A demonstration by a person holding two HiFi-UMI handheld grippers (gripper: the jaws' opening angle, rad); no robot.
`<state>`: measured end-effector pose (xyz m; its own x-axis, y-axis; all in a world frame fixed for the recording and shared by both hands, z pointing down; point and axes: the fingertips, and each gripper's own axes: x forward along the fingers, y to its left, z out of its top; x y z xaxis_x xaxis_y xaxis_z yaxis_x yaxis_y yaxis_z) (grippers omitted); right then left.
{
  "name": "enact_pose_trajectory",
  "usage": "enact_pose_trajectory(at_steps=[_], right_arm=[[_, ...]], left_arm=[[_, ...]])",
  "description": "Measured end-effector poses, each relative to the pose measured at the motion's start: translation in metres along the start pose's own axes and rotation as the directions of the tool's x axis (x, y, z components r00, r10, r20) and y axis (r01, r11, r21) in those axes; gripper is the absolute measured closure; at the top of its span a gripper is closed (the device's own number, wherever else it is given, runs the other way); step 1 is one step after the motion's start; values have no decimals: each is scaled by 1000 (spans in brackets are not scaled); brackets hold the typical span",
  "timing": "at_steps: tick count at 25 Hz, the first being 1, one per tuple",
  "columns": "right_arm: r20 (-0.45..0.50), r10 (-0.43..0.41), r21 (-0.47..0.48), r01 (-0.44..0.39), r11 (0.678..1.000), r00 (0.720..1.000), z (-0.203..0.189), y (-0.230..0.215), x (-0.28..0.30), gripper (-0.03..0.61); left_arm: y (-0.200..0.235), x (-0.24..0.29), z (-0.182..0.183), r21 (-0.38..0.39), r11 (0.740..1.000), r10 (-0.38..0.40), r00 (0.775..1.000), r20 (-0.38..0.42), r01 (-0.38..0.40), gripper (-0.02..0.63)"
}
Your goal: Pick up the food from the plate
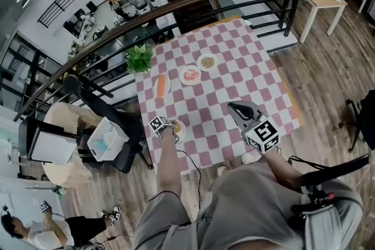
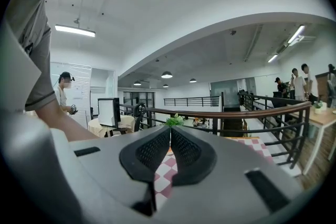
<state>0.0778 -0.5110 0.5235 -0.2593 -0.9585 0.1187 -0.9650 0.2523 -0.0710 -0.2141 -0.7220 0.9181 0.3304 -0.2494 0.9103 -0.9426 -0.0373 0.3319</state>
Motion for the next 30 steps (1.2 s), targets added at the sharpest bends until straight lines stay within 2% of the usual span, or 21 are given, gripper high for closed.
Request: enact_pose_trajectory(at_steps=[4, 9, 11, 14, 21, 28, 30], right_arm=[[-15, -14, -2, 14, 1000, 1000, -3, -5, 2, 563], [-46, -48, 4, 48, 999, 998, -13, -14, -2, 563], [-57, -64, 4, 64, 998, 996, -16, -19, -3, 563], [-60, -85, 6, 85, 996, 995, -17, -26, -3, 563], [-63, -83, 8, 83, 996, 995, -18, -31, 2, 563], [-65, -56, 22, 58, 998, 996, -19, -32, 7, 563], [-72, -44, 26, 46, 999, 996, -21, -34, 6, 563]], left_arm=[[14, 20, -9, 5, 999, 32, 997, -68, -32, 308], [1, 48, -31, -102, 993, -79, 981, -178, 62, 270], [3, 50, -33, -105, 994, -45, 980, -196, 25, 258], [4, 54, -33, -34, 999, 30, 974, -226, -39, 258], [5, 54, -34, -11, 996, 90, 978, -188, -94, 259], [4, 52, -32, 114, 993, 59, 984, -170, -40, 261], [2, 49, -41, 95, 995, 26, 989, -143, -12, 261]])
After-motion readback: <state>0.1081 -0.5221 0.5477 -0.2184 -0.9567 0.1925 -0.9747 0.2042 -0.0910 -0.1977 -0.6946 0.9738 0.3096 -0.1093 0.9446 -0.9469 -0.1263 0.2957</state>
